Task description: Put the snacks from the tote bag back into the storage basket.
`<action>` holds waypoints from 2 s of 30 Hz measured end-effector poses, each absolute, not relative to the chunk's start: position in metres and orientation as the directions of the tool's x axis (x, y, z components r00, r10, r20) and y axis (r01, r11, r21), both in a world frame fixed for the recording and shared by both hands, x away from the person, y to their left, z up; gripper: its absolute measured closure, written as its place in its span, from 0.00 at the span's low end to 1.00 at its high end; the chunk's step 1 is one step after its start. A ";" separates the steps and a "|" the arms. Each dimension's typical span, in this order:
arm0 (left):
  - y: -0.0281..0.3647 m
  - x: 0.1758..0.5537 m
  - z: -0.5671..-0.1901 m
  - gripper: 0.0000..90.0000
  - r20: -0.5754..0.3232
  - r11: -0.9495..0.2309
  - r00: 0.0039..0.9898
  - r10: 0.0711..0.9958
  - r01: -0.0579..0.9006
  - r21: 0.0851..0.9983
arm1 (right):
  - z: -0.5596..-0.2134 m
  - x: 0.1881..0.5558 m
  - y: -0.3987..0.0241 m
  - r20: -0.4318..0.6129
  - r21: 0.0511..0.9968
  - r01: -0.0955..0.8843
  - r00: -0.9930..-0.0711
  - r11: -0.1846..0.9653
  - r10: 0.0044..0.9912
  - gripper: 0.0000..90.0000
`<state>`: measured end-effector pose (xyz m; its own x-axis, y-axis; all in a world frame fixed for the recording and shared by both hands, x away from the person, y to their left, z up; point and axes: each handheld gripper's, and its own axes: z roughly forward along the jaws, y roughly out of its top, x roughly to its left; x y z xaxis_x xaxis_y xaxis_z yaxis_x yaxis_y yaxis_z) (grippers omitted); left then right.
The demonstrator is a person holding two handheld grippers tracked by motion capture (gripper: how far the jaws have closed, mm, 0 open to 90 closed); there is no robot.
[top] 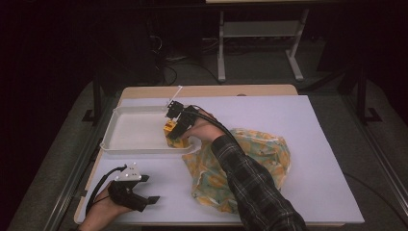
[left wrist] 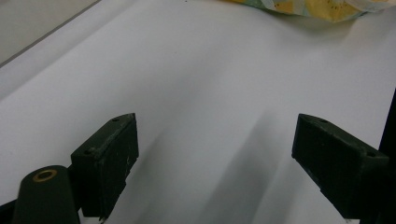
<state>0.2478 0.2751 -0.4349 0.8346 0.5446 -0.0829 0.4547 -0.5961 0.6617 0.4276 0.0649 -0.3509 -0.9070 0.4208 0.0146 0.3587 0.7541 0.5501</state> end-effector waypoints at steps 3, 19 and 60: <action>0.275 0.247 -0.435 0.16 -0.086 -0.591 0.833 0.547 0.456 0.666 | -0.344 0.423 0.059 0.010 0.571 0.350 -0.907 0.742 0.420 0.34; 0.276 0.247 -0.436 0.16 -0.079 -0.589 0.825 0.559 0.463 0.663 | -0.325 0.395 0.014 0.000 0.632 0.333 -0.903 0.700 0.430 0.30; 0.263 0.257 -0.420 0.83 -0.141 -0.599 0.830 0.540 0.497 0.628 | -0.350 0.306 -0.161 0.024 0.742 0.425 -0.789 0.518 0.614 0.27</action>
<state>0.2570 0.2627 -0.4197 0.8297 0.5401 -0.1412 0.4968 -0.5991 0.6279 0.3065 -0.1615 -0.3498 -0.7890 0.6139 0.0237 0.4253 0.5179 0.7422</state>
